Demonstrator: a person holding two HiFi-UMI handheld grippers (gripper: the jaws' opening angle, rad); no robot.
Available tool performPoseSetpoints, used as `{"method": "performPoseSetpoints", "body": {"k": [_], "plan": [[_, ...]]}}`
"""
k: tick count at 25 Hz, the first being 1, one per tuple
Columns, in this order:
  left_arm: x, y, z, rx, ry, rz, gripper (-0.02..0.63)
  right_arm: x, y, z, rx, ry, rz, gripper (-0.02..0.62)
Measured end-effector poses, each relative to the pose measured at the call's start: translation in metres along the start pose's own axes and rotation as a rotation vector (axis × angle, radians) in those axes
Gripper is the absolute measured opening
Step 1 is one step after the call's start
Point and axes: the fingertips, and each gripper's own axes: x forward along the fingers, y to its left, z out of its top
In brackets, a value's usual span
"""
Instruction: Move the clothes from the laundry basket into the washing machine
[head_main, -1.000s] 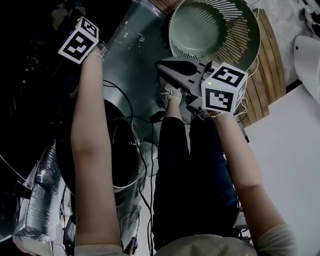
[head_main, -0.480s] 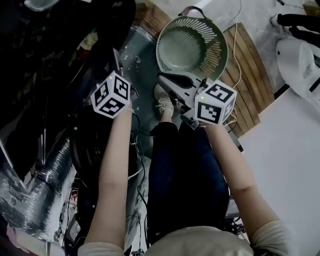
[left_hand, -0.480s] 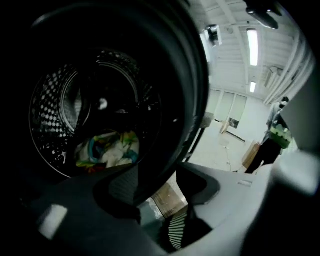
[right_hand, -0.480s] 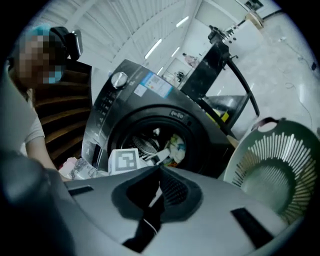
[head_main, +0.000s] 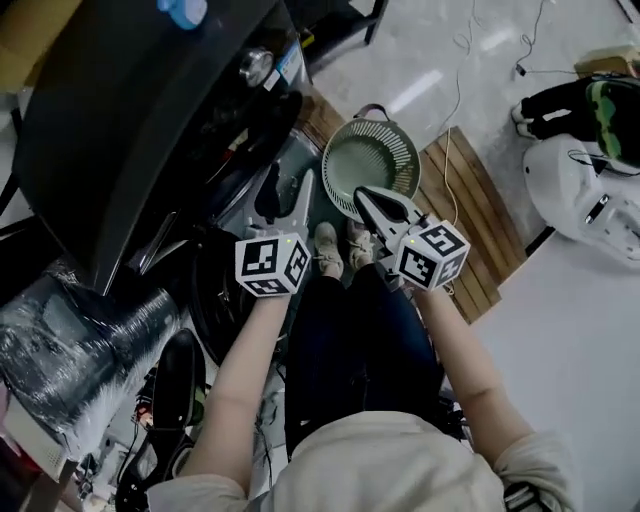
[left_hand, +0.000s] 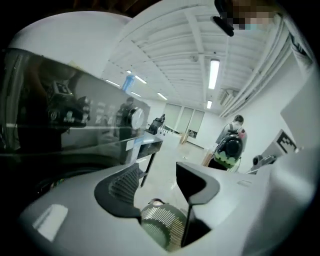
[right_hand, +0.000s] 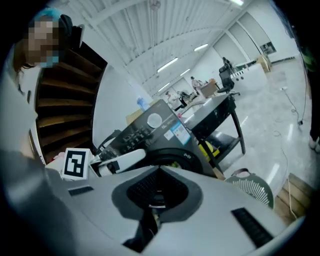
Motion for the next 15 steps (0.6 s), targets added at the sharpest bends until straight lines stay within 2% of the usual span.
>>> {"method": "performPoseSetpoints", "body": {"k": [2, 4, 6, 9, 12, 15], "plan": [[-0.014, -0.022, 0.027, 0.005, -0.021, -0.038, 0.226, -0.014, 0.021, 0.019, -0.017, -0.004, 0.035, 0.009], [-0.028, -0.039, 0.05, 0.002, -0.03, -0.057, 0.171, -0.025, 0.044, 0.036, -0.044, -0.004, 0.075, 0.009], [-0.044, -0.053, 0.064, 0.004, -0.006, -0.074, 0.116, -0.035, 0.068, 0.049, -0.096, 0.006, 0.092, 0.009], [-0.06, -0.072, 0.077, 0.021, 0.027, -0.111, 0.079, -0.046, 0.097, 0.067, -0.173, 0.009, 0.104, 0.009], [-0.069, -0.082, 0.094, 0.022, 0.017, -0.113, 0.016, -0.052, 0.116, 0.089, -0.234, -0.013, 0.129, 0.009], [-0.087, -0.091, 0.109, 0.057, -0.002, -0.101, 0.011, -0.059, 0.132, 0.1, -0.248, -0.03, 0.139, 0.009]]}}
